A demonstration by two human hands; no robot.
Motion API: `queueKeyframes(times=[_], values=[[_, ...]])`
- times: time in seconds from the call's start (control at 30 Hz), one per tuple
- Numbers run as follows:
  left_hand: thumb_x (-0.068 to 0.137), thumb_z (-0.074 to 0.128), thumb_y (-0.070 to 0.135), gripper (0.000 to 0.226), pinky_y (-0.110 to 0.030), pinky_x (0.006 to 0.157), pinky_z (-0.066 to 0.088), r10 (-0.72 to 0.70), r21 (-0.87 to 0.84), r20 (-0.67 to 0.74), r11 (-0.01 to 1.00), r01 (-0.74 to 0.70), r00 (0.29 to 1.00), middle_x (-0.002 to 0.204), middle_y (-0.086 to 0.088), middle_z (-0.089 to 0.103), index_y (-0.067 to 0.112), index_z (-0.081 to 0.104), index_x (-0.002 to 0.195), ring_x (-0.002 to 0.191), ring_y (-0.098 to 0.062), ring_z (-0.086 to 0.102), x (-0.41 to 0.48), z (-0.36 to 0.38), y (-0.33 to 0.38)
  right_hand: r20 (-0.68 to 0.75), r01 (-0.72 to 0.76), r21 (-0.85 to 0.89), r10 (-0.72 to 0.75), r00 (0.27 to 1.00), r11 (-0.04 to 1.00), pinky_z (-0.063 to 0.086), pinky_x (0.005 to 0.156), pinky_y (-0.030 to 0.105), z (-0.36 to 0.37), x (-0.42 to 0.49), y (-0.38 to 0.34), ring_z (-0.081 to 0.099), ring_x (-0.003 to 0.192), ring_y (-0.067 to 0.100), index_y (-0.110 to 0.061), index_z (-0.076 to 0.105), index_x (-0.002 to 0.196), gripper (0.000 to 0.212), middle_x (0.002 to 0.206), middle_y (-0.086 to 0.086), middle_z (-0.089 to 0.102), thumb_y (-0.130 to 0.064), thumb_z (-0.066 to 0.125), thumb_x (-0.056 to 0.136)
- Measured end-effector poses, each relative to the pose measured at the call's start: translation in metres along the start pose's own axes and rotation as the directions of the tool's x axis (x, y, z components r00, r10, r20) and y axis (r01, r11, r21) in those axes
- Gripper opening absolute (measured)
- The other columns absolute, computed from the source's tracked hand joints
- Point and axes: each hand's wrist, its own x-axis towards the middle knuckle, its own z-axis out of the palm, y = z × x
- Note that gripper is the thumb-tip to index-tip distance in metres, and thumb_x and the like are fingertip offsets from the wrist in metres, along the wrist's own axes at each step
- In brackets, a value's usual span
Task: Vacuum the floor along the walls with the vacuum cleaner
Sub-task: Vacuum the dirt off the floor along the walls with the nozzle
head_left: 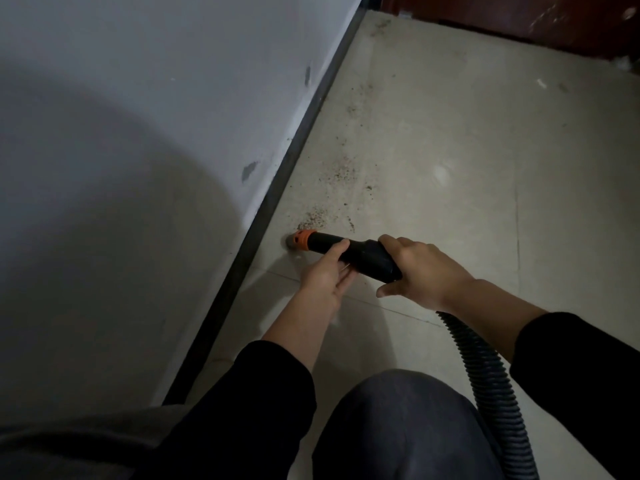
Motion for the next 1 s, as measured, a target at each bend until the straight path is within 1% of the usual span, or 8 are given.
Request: queueKeyframes(times=[0.07,0.2,0.27,0.37,0.5,0.8,0.93,1.0], values=[[0.091,0.069,0.016,0.045,-0.02,0.057,0.056,0.003,-0.005,-0.005,1.0,-0.003,1.0,0.125,-0.02,0.064,-0.001,0.055,0.13,0.108,-0.023,0.064,0.0,-0.004,0.003,0.002,0.011,-0.013,-0.011,1.0,1.0,0.041,0.072,0.032,-0.001,0.004,-0.005,0.053,0.088,0.024,-0.017,0.042,0.127,0.062,0.108,0.005,0.055,-0.041,0.075,0.08],[0.092,0.067,0.015,0.043,-0.026,0.077,0.053,0.006,-0.015,-0.011,1.0,-0.006,1.0,0.128,-0.021,0.061,-0.002,0.054,0.129,0.115,-0.024,0.062,0.002,-0.01,0.011,-0.001,0.03,-0.03,-0.03,1.0,0.999,0.039,0.071,0.03,0.0,0.011,-0.013,0.056,0.093,0.027,-0.016,0.042,0.127,0.063,0.109,0.007,0.056,-0.042,0.075,0.081],[0.092,0.067,0.016,0.045,-0.025,0.074,0.054,0.01,-0.017,-0.011,1.0,-0.01,1.0,0.128,-0.02,0.061,-0.001,0.054,0.131,0.108,-0.022,0.064,0.003,-0.013,0.014,-0.001,0.035,-0.04,-0.035,0.999,0.999,0.038,0.07,0.03,0.0,0.014,-0.017,0.056,0.094,0.028,-0.015,0.041,0.127,0.063,0.11,0.008,0.055,-0.042,0.074,0.081],[0.092,0.068,0.017,0.045,-0.022,0.062,0.054,0.02,-0.025,-0.015,0.999,-0.02,1.0,0.125,-0.02,0.063,-0.001,0.054,0.131,0.088,-0.017,0.063,0.007,-0.017,0.019,-0.01,0.038,-0.052,-0.038,0.999,0.998,0.039,0.071,0.031,0.002,0.02,-0.024,0.057,0.095,0.03,-0.014,0.041,0.127,0.063,0.111,0.009,0.055,-0.042,0.074,0.081],[0.091,0.068,0.017,0.044,-0.02,0.059,0.054,0.033,-0.028,-0.03,0.999,-0.034,0.999,0.123,-0.018,0.064,0.0,0.055,0.13,0.081,-0.014,0.064,0.012,-0.022,0.025,-0.019,0.035,-0.058,-0.036,0.999,0.998,0.042,0.074,0.033,0.005,0.028,-0.029,0.057,0.098,0.032,-0.013,0.041,0.127,0.064,0.115,0.01,0.055,-0.042,0.074,0.081],[0.092,0.067,0.022,0.044,-0.016,0.049,0.053,0.061,0.02,-0.044,0.998,-0.06,0.997,0.121,-0.014,0.065,0.004,0.056,0.131,0.077,-0.01,0.063,0.023,-0.025,0.034,-0.064,-0.006,-0.052,0.003,0.998,0.999,0.044,0.075,0.035,0.012,0.037,-0.037,0.058,0.1,0.033,-0.013,0.036,0.134,0.069,0.122,0.011,0.053,-0.041,0.073,0.083],[0.092,0.068,0.022,0.045,-0.016,0.05,0.054,0.055,0.021,-0.027,0.998,-0.054,0.998,0.101,-0.009,0.067,0.004,0.056,0.131,0.078,-0.01,0.064,0.025,-0.025,0.034,-0.068,-0.013,-0.055,0.009,0.998,0.998,0.04,0.071,0.031,0.012,0.038,-0.037,0.059,0.099,0.032,-0.013,0.035,0.135,0.069,0.122,0.011,0.053,-0.041,0.072,0.084],[0.092,0.067,0.022,0.045,-0.016,0.051,0.054,0.053,0.021,-0.019,0.998,-0.053,0.998,0.112,-0.012,0.067,0.004,0.055,0.131,0.079,-0.01,0.063,0.026,-0.023,0.034,-0.07,-0.017,-0.056,0.013,0.997,0.998,0.04,0.071,0.031,0.011,0.037,-0.036,0.059,0.098,0.031,-0.013,0.036,0.134,0.067,0.12,0.01,0.053,-0.041,0.072,0.084]])
